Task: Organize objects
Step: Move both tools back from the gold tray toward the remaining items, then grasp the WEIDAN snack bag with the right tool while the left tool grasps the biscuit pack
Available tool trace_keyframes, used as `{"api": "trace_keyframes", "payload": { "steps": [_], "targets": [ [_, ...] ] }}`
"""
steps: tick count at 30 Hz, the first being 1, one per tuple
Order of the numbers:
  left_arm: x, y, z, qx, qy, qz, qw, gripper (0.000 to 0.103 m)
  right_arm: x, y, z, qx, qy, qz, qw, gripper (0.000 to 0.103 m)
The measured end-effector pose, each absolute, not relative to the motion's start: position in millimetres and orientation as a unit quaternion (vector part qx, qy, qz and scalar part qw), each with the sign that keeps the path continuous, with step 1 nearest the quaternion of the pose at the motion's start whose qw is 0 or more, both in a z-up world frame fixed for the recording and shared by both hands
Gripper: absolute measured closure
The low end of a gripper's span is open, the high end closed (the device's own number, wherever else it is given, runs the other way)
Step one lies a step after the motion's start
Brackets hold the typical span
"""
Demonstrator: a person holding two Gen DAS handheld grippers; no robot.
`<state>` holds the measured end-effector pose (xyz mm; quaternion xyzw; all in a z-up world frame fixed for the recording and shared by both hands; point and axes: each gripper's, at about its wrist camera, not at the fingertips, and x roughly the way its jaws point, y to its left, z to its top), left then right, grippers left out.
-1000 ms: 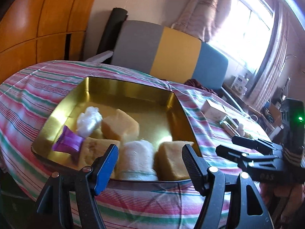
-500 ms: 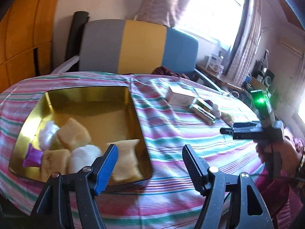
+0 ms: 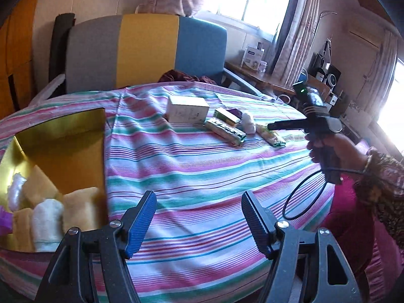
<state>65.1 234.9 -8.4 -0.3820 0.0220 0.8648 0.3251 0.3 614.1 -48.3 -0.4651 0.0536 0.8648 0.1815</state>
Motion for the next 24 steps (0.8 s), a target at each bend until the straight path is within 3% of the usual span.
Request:
{"api": "trace_keyframes", "payload": {
  "steps": [8,10,11,19,24],
  "targets": [
    [56,258,-16,-0.404,0.023,0.853,0.331,0.032,-11,643,-80,-0.471,0.114,0.857,0.175,0.043],
    [52,265,-16,-0.407,0.018,0.851,0.331,0.032,-12,645,-84,-0.480,0.125,0.851,0.172,0.055],
    [48,271,-17,-0.411,0.015,0.849,0.331,0.032,-13,646,-86,-0.482,0.135,0.849,0.170,0.055],
    [12,322,-26,-0.432,0.008,0.849,0.305,0.032,-4,647,-80,-0.489,0.167,0.839,0.172,0.063],
    [-23,369,-41,-0.469,-0.019,0.842,0.264,0.032,-2,647,-68,-0.478,0.145,0.846,0.186,0.064]
  ]
}}
